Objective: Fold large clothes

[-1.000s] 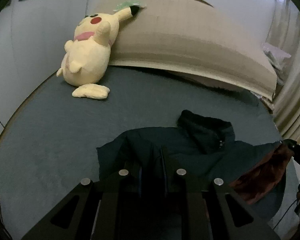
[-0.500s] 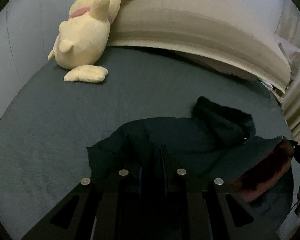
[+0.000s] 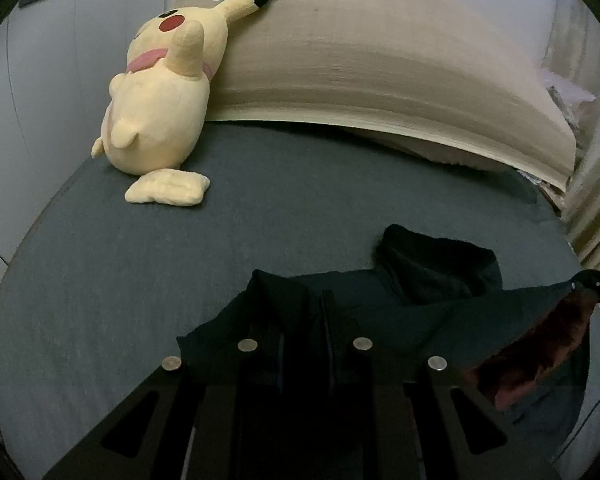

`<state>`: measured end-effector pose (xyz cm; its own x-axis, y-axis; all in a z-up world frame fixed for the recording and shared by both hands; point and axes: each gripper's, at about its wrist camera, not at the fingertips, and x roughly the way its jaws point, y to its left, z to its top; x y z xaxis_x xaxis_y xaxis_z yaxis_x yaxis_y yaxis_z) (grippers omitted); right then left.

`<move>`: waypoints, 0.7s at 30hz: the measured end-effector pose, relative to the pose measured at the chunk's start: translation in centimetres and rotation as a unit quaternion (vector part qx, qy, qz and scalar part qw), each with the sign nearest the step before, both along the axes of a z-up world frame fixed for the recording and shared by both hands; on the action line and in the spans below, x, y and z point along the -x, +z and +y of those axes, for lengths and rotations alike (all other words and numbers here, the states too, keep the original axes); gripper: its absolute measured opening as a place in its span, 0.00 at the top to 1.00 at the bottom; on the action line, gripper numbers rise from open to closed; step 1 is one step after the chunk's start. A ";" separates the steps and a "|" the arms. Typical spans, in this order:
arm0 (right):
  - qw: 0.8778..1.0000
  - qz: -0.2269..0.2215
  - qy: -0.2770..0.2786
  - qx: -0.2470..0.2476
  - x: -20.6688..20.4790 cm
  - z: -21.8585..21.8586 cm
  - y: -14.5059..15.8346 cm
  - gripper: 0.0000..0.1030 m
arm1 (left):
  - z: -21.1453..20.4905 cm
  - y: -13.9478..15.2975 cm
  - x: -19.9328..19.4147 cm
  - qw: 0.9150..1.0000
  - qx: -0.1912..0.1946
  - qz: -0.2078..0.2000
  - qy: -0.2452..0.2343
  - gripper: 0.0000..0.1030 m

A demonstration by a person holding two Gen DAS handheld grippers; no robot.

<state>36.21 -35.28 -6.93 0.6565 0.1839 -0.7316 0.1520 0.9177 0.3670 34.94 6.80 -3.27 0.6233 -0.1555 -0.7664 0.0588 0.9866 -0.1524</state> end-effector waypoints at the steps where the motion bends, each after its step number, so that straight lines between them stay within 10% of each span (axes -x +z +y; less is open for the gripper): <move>1: 1.000 0.002 -0.001 0.001 -0.3 0.1 -0.1 0.90 | 0.0 -0.2 -0.2 1.000 0.000 0.002 0.001 0.85; 21: 0.999 0.051 -0.014 0.007 -5.0 0.1 -4.1 0.91 | -0.9 -4.0 -3.6 0.999 -0.022 0.039 0.011 0.85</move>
